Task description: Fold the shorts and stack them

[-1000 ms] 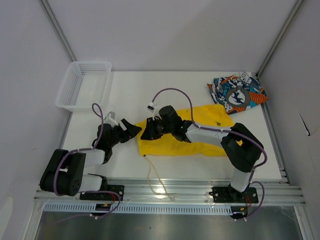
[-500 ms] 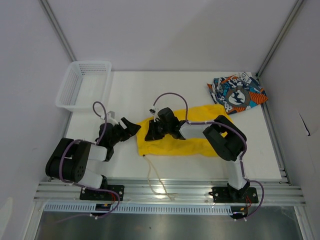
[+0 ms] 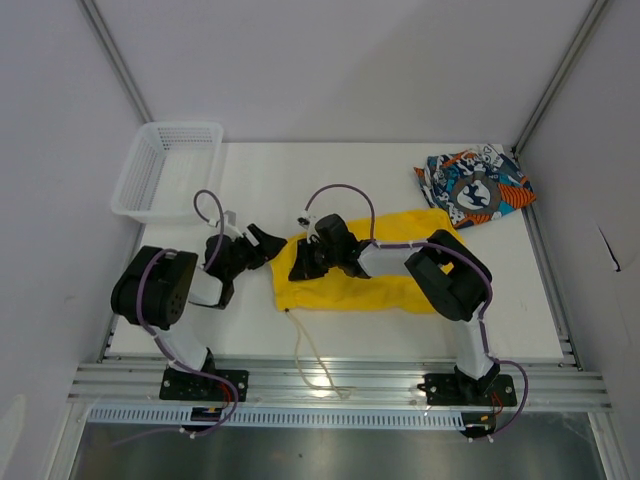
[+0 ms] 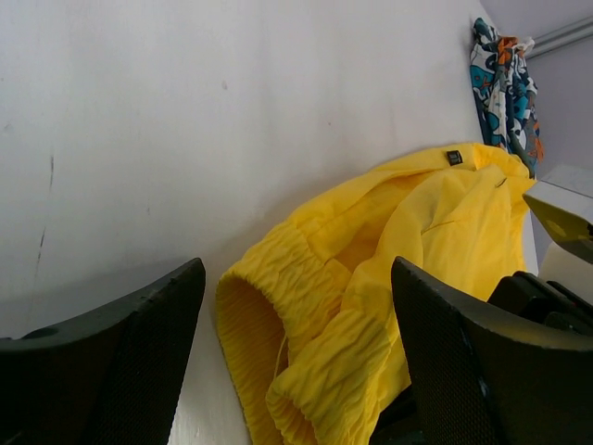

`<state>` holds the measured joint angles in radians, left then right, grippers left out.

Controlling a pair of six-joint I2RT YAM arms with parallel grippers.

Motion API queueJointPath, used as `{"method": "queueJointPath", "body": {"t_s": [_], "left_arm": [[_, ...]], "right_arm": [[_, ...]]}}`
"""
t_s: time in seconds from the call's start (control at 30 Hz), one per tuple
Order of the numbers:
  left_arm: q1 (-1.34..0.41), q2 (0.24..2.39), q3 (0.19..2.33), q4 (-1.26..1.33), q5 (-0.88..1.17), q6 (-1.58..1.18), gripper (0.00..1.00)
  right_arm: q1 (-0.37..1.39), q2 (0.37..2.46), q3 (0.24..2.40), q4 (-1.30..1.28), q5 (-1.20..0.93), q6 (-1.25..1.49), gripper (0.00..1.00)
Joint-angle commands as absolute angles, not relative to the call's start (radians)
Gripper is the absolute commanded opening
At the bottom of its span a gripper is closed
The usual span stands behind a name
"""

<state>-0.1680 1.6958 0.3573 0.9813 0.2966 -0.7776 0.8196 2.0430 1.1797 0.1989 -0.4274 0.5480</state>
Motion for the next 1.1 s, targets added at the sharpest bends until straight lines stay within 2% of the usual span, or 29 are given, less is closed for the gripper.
{"method": "queueJointPath", "body": {"t_s": [0.0, 0.17, 0.47, 0.73, 1.07], "left_arm": [[-0.169, 1.743, 0.374, 1.049, 0.307, -0.746, 0.84], [-0.169, 1.761, 0.403, 1.042, 0.342, -0.733, 0.79], [-0.169, 1.862, 0.344, 1.253, 0.452, -0.785, 0.74], [-0.167, 1.836, 0.29, 1.308, 0.485, -0.785, 0.8], [-0.121, 1.861, 0.238, 1.486, 0.597, -0.873, 0.82]], "right_arm": [[0.818, 2.042, 1.166, 0.149, -0.434, 0.511, 0.1], [0.816, 2.042, 1.161, 0.163, -0.44, 0.522, 0.09], [0.793, 2.059, 1.144, 0.189, -0.423, 0.568, 0.07], [0.781, 2.079, 1.144, 0.206, -0.436, 0.587, 0.07], [0.761, 2.102, 1.138, 0.224, -0.437, 0.62, 0.06]]}}
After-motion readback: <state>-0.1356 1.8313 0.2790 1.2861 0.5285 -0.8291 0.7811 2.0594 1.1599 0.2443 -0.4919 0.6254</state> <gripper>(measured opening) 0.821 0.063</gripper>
